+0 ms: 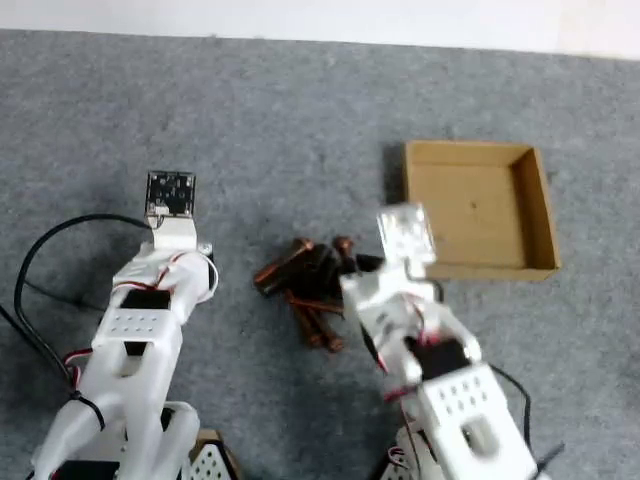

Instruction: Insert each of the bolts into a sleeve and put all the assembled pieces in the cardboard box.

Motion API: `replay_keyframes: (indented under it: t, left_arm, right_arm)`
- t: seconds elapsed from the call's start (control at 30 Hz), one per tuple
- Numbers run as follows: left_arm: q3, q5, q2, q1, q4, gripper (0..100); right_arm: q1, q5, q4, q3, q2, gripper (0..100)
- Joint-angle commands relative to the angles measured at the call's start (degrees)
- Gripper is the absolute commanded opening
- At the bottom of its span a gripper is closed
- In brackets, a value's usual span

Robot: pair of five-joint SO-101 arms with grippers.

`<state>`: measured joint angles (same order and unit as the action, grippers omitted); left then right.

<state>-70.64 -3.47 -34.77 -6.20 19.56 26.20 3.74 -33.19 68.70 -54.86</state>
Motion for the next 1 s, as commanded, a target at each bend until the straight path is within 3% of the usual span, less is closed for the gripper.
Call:
replay_keyframes:
  t: [0.0, 0.3, 0.57, 0.77, 0.97]
  left_arm:
    - [3.4, -0.4, 0.0, -0.7, -1.2, 0]
    - [3.4, -0.4, 0.0, -0.7, -1.2, 0]
    - [3.4, -0.3, 0.0, -0.7, -1.2, 0]
    - [3.4, -0.3, 0.0, -0.7, -1.2, 0]
    - [3.4, -0.3, 0.0, -0.7, -1.2, 0]
  right_arm:
    - [2.3, 2.4, 1.9, -12.1, 17.9, 5.6]
    - [6.9, 3.2, 1.6, -22.2, 41.5, 5.6]
    - [4.2, 3.1, -3.2, -21.9, 36.4, 6.0]
    - [3.9, 3.0, -7.3, -21.8, 31.0, 17.4]
    - [4.0, 3.0, -6.6, -19.4, 30.7, 18.1]
